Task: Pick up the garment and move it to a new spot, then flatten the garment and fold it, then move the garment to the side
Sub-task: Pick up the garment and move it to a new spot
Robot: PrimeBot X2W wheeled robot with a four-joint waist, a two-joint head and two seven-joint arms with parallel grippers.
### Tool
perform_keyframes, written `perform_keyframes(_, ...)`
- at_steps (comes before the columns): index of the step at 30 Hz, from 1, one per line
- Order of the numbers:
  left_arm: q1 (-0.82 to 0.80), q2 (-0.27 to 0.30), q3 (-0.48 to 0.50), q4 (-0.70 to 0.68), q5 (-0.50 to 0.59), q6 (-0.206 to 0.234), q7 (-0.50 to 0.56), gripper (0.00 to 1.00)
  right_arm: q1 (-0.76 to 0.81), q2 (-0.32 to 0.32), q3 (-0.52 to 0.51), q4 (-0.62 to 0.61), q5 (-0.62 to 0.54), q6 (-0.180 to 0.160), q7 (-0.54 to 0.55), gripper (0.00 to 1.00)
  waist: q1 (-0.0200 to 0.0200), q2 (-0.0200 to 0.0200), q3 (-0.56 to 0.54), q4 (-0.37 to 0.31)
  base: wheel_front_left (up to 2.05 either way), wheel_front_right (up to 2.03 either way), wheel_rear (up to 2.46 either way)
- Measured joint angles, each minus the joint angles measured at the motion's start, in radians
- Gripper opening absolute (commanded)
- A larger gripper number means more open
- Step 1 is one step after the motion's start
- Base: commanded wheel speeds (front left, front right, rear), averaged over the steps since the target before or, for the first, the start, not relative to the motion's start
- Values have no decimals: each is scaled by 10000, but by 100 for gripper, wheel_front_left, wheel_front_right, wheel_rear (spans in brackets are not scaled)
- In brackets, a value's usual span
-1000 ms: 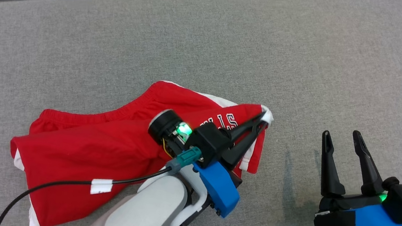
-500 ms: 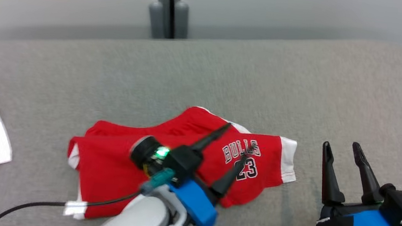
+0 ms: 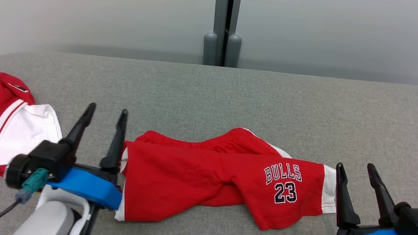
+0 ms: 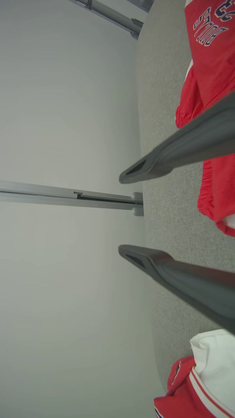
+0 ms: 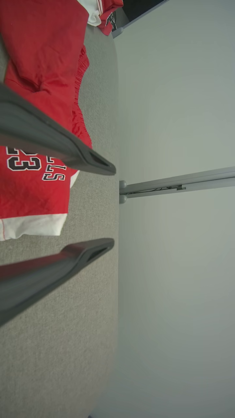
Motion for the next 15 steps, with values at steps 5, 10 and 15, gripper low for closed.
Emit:
perform_keyframes(5,868,558,915,-213,-290,174,-52,100,197,0,10,-50,2,0,153,100,0,0,-299,163,0,0,0)
perform_keyframes(10,1509,809,1041,-311,-364,56,-52,100,487,0,-33,-48,48,0,322,100,0,0,-553,134,0,0,0)
perform_keyframes(15,1952,836,790,-343,-372,6,-4,100,825,-2,-132,-82,94,0,424,100,0,0,-770,-53,0,0,0)
